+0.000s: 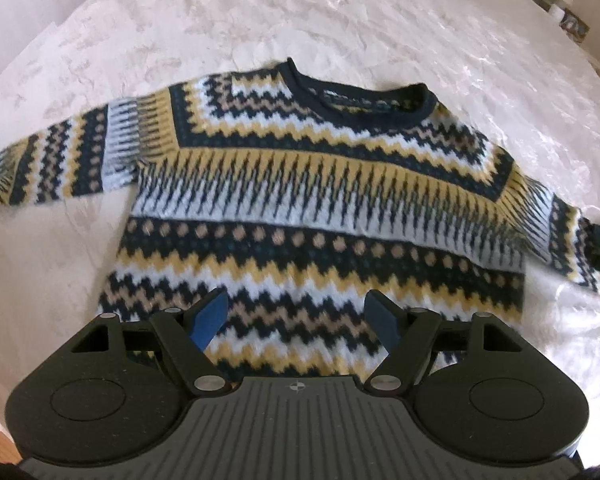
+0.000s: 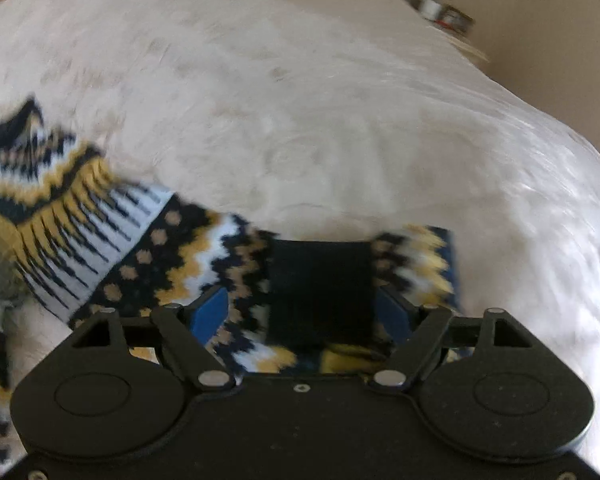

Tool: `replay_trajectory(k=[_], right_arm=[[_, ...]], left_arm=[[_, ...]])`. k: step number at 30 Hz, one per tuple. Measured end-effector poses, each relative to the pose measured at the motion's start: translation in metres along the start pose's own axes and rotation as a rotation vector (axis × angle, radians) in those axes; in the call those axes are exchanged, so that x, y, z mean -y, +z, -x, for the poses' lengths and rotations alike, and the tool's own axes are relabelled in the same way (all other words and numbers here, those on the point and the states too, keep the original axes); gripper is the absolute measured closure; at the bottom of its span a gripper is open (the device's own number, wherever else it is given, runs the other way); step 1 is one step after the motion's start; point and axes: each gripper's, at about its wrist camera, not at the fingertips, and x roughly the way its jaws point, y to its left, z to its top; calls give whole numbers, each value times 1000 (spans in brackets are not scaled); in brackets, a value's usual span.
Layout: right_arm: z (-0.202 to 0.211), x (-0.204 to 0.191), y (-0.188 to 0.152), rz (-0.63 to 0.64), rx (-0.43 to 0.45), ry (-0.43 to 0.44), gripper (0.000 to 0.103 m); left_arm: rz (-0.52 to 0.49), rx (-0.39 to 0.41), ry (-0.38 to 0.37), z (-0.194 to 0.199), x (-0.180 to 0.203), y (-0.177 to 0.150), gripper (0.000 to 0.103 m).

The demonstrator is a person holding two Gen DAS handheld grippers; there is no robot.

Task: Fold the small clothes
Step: 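Carry the held cuff with the right gripper across the sweater body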

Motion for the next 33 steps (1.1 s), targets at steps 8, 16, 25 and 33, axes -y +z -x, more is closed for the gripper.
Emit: replay_trajectory(k=[8, 16, 25, 33], right_arm=[[-25, 4, -2, 19, -45, 9, 80], [32, 80, -11, -199, 29, 18, 86], [57, 118, -26, -447, 34, 143, 89], [45, 87, -13, -340, 13, 128, 57]], left_arm=[[-28, -3, 9, -23, 13, 19, 29], [-143, 1, -22, -57, 54, 33, 29], [-340, -60, 38, -124, 94, 23, 27], [-310, -53, 92, -142, 95, 18, 0]])
